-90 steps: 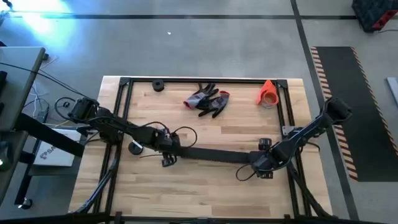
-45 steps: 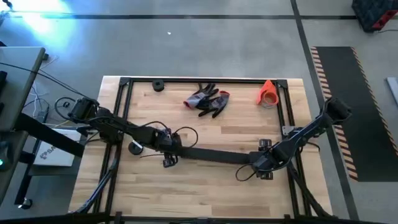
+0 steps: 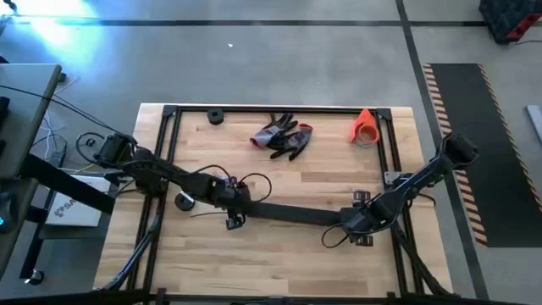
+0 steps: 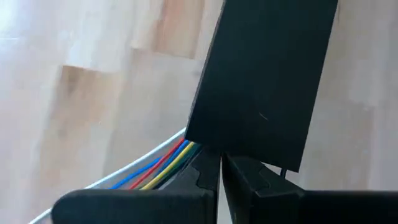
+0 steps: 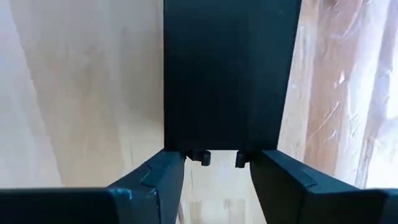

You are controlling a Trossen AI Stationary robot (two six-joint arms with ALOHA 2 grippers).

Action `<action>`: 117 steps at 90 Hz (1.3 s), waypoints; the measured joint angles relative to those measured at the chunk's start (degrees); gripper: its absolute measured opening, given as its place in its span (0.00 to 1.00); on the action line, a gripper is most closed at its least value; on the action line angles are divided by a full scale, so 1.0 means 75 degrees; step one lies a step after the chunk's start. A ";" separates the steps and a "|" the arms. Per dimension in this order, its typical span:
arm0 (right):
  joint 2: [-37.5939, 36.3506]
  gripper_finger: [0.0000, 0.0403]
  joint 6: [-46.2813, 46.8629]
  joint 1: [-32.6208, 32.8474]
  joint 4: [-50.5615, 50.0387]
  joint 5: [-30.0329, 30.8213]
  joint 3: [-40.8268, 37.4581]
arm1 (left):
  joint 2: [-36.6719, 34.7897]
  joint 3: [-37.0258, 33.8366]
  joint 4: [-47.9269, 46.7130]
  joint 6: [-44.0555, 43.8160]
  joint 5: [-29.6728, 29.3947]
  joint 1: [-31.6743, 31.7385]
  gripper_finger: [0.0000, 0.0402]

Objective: Ziptie cables
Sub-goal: Close the black cable duct

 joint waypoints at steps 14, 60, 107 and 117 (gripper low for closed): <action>-0.0003 0.39 0.0062 -0.0003 0.0055 0.0028 0.0000 | 0.0003 0.0193 -0.0646 -0.0011 -0.0076 0.0017 0.00; -0.0003 0.39 0.0034 -0.0006 0.0033 0.0034 -0.0006 | -0.0046 0.0309 -0.0640 0.0015 -0.0073 0.0079 0.00; 0.0009 0.77 0.0593 0.0434 -0.0119 -0.0229 0.0011 | -0.0075 0.0356 -0.1339 -0.0279 -0.0407 0.0107 0.00; 0.0009 0.76 0.0897 0.0567 0.0105 -0.0009 0.0009 | -0.0075 0.0354 -0.1258 -0.0279 -0.0400 0.0107 0.00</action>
